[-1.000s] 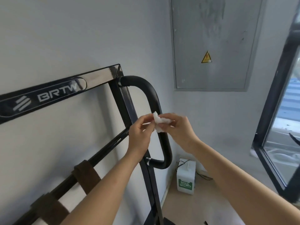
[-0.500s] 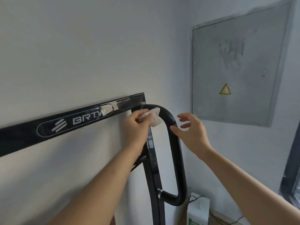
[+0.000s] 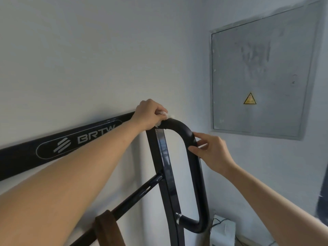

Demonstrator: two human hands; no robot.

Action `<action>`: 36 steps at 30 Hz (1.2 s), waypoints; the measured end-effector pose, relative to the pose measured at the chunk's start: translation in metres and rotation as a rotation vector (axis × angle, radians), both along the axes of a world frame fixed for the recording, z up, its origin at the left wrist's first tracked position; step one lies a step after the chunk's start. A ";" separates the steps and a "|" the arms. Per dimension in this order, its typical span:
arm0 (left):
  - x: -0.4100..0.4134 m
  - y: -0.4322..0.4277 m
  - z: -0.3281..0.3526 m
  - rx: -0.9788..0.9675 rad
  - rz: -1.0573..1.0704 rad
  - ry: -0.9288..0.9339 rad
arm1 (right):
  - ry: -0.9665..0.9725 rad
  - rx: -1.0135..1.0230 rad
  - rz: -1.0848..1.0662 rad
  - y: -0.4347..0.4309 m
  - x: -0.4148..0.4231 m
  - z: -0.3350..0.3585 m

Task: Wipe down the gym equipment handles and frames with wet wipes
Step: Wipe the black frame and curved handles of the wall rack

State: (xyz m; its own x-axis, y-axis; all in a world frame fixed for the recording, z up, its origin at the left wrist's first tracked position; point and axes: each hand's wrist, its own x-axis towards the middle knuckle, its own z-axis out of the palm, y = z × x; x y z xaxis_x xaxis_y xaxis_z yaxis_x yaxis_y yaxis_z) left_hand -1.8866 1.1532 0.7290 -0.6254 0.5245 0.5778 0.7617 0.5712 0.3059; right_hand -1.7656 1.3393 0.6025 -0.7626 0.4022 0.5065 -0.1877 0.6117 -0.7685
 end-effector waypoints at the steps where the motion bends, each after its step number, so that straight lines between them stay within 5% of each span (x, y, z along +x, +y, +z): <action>1: 0.002 0.000 0.000 0.009 -0.035 -0.001 | 0.000 -0.007 0.000 0.000 0.000 -0.001; 13: 0.076 0.038 -0.118 0.257 -0.317 0.034 | 0.079 -0.092 -0.005 -0.010 0.017 -0.014; 19: 0.102 0.024 -0.173 0.513 -0.112 -0.310 | -0.054 -0.042 0.155 -0.006 0.033 -0.019; 23: 0.093 0.013 -0.170 0.644 0.095 -0.447 | 0.018 -0.047 0.027 -0.009 0.025 0.002; 26: 0.080 0.011 -0.147 0.944 0.151 -0.652 | 0.015 0.124 -0.024 -0.017 0.013 0.008; 31: 0.047 0.014 -0.098 1.364 0.179 -1.019 | 0.005 0.199 -0.055 -0.014 0.007 0.008; 36: 0.024 0.025 -0.082 1.438 0.055 -1.275 | 0.003 0.212 -0.041 -0.010 0.004 0.004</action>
State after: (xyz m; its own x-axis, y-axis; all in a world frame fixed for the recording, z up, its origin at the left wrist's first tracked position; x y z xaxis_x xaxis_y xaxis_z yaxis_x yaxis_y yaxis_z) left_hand -1.8625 1.1777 0.6470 -0.9617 0.1093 -0.2513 -0.2678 -0.5690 0.7775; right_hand -1.7614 1.3288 0.6064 -0.7458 0.3176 0.5856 -0.1615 0.7666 -0.6215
